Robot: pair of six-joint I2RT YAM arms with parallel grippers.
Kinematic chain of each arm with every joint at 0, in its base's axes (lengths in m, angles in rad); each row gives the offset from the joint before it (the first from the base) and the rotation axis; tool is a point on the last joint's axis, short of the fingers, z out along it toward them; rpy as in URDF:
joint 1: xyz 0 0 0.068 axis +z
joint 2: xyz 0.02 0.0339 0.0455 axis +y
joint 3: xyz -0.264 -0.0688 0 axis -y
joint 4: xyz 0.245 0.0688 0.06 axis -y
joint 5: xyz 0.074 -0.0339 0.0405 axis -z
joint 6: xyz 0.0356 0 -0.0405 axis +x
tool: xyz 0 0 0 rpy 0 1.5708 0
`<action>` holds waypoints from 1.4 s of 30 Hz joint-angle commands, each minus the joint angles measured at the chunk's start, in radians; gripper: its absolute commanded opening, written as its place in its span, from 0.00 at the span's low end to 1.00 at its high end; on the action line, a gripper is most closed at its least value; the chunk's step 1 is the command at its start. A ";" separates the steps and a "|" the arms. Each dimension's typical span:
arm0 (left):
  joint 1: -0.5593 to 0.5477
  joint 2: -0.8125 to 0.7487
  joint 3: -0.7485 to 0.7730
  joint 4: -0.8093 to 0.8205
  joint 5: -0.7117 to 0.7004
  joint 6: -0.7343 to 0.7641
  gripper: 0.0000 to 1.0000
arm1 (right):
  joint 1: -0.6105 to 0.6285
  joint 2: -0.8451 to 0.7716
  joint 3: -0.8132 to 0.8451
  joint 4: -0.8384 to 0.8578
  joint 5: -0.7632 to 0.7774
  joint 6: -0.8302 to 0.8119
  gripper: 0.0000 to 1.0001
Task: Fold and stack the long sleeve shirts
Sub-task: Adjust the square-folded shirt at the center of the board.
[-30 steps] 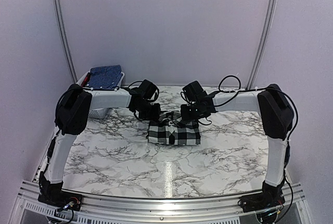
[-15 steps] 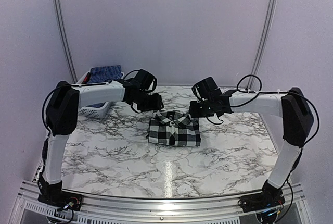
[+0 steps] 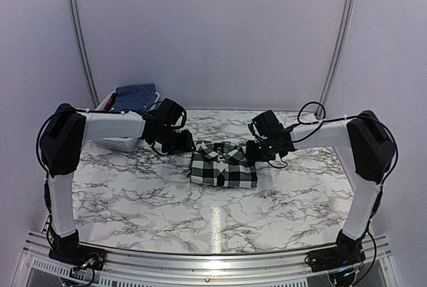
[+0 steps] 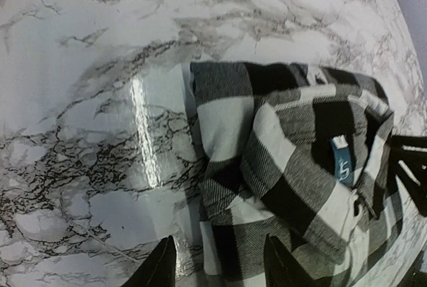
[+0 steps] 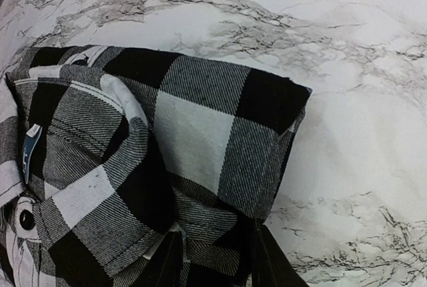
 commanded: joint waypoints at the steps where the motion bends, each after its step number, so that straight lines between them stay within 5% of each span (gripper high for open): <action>1: -0.006 -0.047 -0.072 0.060 0.085 -0.007 0.42 | -0.011 0.042 -0.006 0.041 -0.017 0.015 0.31; 9: -0.020 -0.078 -0.175 0.122 0.144 -0.032 0.27 | -0.025 -0.002 -0.013 0.011 0.048 0.021 0.00; 18: -0.051 -0.037 -0.221 0.177 0.179 -0.071 0.18 | -0.040 0.005 -0.035 0.026 0.070 0.029 0.00; 27: -0.056 -0.113 -0.207 0.121 0.073 -0.043 0.18 | -0.017 -0.127 0.004 -0.071 0.104 0.010 0.24; 35: -0.108 -0.160 -0.208 0.080 0.005 -0.021 0.18 | 0.094 -0.221 -0.083 -0.004 0.015 0.078 0.25; 42: -0.131 -0.138 -0.210 0.080 0.025 -0.030 0.18 | 0.036 -0.192 -0.123 0.062 0.017 0.027 0.40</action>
